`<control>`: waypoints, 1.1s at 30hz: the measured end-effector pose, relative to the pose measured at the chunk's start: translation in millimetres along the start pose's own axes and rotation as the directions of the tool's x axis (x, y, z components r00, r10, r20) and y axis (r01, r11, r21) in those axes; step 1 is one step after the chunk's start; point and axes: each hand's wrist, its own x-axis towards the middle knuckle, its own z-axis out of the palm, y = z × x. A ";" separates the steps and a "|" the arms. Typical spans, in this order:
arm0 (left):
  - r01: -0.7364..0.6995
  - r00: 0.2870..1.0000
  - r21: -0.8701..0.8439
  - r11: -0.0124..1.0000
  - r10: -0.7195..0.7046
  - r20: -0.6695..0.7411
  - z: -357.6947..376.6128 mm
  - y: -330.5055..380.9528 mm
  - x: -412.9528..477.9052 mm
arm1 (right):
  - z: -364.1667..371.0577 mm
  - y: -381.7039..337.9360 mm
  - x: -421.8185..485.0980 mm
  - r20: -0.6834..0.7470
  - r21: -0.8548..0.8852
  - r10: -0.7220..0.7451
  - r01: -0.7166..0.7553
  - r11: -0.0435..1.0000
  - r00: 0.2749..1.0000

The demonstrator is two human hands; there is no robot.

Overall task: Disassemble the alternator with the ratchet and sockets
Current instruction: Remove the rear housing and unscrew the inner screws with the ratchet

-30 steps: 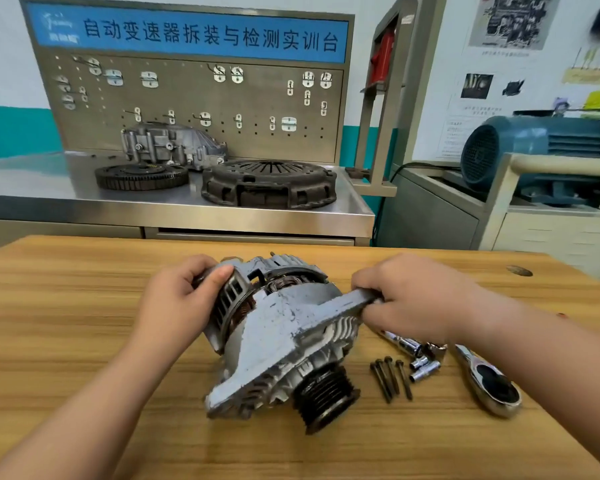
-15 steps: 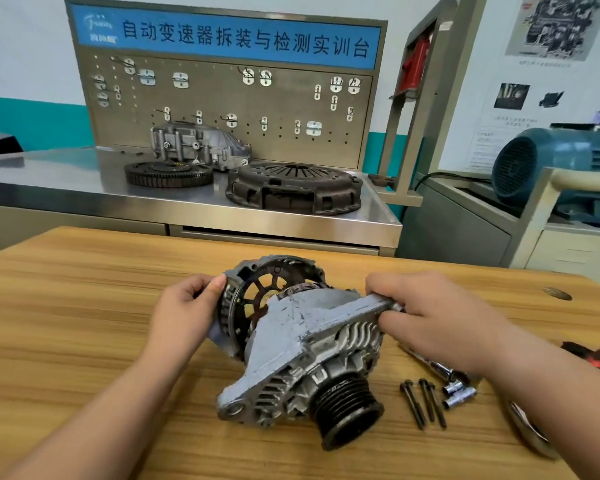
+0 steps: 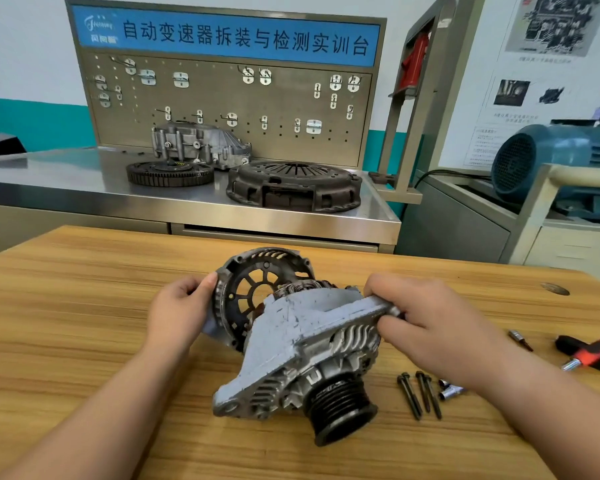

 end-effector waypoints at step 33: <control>0.353 0.650 0.289 0.890 -0.456 0.608 -65.1 50.3 -116.5 | -6.4 -9.2 -60.3 0.171 0.380 0.335 -0.376 0.845 0.926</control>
